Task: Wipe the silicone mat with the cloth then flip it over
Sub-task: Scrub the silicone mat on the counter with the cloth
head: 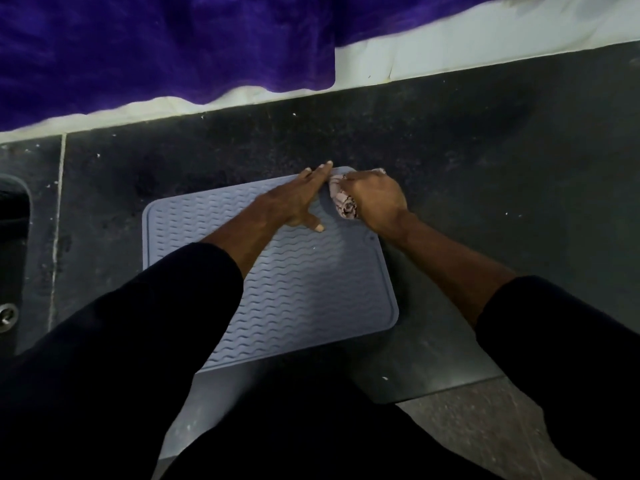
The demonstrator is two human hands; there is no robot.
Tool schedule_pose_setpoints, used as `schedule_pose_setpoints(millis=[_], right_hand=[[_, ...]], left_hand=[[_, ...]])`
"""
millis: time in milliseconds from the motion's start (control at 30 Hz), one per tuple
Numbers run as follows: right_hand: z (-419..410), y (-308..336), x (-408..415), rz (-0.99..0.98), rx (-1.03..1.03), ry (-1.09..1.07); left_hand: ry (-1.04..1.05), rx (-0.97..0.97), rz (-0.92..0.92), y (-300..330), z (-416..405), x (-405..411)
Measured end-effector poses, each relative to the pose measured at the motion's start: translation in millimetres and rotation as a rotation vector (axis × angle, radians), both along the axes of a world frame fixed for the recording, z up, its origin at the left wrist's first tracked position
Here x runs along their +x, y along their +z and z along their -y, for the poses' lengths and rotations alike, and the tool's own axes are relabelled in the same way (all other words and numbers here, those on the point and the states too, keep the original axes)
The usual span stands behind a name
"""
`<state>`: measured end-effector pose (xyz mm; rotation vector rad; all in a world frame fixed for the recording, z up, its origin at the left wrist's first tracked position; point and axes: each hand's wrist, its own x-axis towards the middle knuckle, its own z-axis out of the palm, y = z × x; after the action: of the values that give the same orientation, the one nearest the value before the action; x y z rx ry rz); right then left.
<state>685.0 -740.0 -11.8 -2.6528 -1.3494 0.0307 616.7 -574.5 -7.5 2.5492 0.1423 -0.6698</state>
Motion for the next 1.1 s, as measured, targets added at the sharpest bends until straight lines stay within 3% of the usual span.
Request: schedule_pose_setpoints(millis=[67,200,400,600,733,833,967,1100], right_hand=[[16.4,0.9,-14.3,0.029,0.025,-0.007],[42.5,6.8,-33.9,-0.02,-0.229,-0.027],[4.9,15.4,1.8,-0.025,0.036,-0.035],[9.3,-4.8,-20.0,0.021,-0.023,-0.023],[58.7,-0.3,-59.0,-0.022,0.004,0.036],[81.9,8.9,-74.7,-0.096,-0.09,0.052],[62.0,7.3,-57.5,-0.11,0.024,-0.012],[51.8,3.2,-67.3,-0.066,-0.094,0.009]], left_hand=[[-0.001,0.013,0.006,1.3,1.6,-1.2],[-0.01,0.016,-0.003,-0.3,0.8,0.0],[-0.017,0.022,-0.01,-2.2,2.3,2.3],[-0.006,0.028,-0.009,0.5,3.3,0.5],[-0.005,0.04,-0.013,-0.3,3.6,-0.6],[0.006,0.042,-0.011,-0.5,3.5,-1.1],[-0.008,0.077,-0.002,-0.6,6.7,-0.6],[0.008,0.085,-0.003,-3.2,7.0,-2.8]])
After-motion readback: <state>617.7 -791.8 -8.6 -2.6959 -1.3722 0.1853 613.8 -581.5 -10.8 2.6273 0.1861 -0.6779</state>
